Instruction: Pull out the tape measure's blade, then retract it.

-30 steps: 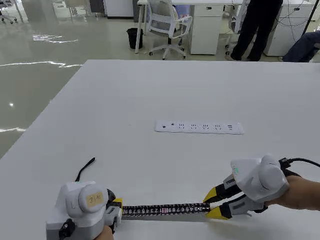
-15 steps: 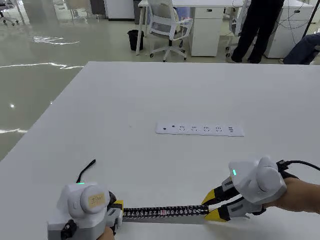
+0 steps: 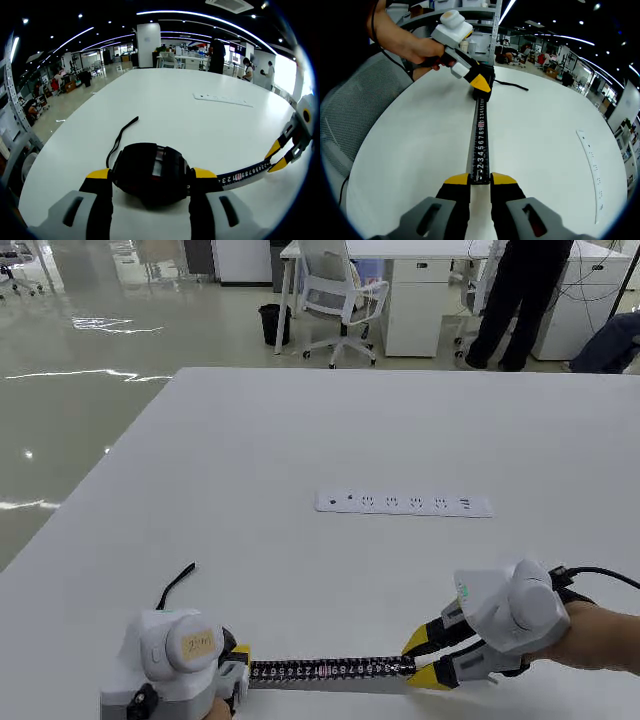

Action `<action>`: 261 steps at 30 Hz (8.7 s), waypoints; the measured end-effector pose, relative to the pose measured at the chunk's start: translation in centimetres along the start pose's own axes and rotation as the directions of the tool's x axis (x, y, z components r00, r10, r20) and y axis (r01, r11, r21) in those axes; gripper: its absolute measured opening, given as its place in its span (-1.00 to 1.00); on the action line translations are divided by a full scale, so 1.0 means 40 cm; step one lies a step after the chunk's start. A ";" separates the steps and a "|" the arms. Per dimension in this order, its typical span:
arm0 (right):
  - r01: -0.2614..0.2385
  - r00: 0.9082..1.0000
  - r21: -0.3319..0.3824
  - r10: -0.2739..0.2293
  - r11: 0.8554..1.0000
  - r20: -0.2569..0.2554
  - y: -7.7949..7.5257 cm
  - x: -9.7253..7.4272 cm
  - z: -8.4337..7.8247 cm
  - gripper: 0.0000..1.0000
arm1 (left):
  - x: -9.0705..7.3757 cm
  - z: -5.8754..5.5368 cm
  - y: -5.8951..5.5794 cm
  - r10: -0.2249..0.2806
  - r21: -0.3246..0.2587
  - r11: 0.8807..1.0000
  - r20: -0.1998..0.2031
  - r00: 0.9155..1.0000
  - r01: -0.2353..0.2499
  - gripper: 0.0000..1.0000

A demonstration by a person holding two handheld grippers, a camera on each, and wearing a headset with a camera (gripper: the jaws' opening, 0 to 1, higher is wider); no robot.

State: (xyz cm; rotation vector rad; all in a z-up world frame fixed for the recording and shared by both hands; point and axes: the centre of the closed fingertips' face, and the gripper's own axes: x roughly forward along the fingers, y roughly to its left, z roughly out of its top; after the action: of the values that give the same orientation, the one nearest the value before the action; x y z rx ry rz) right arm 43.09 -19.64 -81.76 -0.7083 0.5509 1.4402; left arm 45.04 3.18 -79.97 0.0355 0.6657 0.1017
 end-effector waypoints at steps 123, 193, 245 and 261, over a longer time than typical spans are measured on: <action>-0.010 1.000 -0.001 0.010 1.000 -0.006 -0.003 0.096 0.066 -0.71 | -0.007 -0.010 0.001 0.009 0.024 1.000 -0.007 1.000 -0.009 0.16; -0.021 1.000 -0.010 0.021 1.000 -0.001 -0.002 0.148 0.113 -0.71 | -0.006 -0.011 0.002 0.006 0.032 0.999 -0.007 1.000 -0.006 0.16; -0.023 1.000 -0.013 0.024 1.000 0.006 -0.002 0.185 0.149 -0.71 | -0.007 -0.012 0.001 0.002 0.030 1.000 -0.009 1.000 -0.001 0.17; -0.027 1.000 -0.010 0.027 1.000 0.016 0.001 0.198 0.164 -0.71 | -0.007 -0.013 0.002 -0.004 0.031 1.000 -0.017 1.000 0.004 0.17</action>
State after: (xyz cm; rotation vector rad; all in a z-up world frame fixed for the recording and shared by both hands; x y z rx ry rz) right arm 43.12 -9.44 -82.99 -0.6988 0.5431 1.4732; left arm 44.50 3.24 -80.22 0.0636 0.6843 0.0880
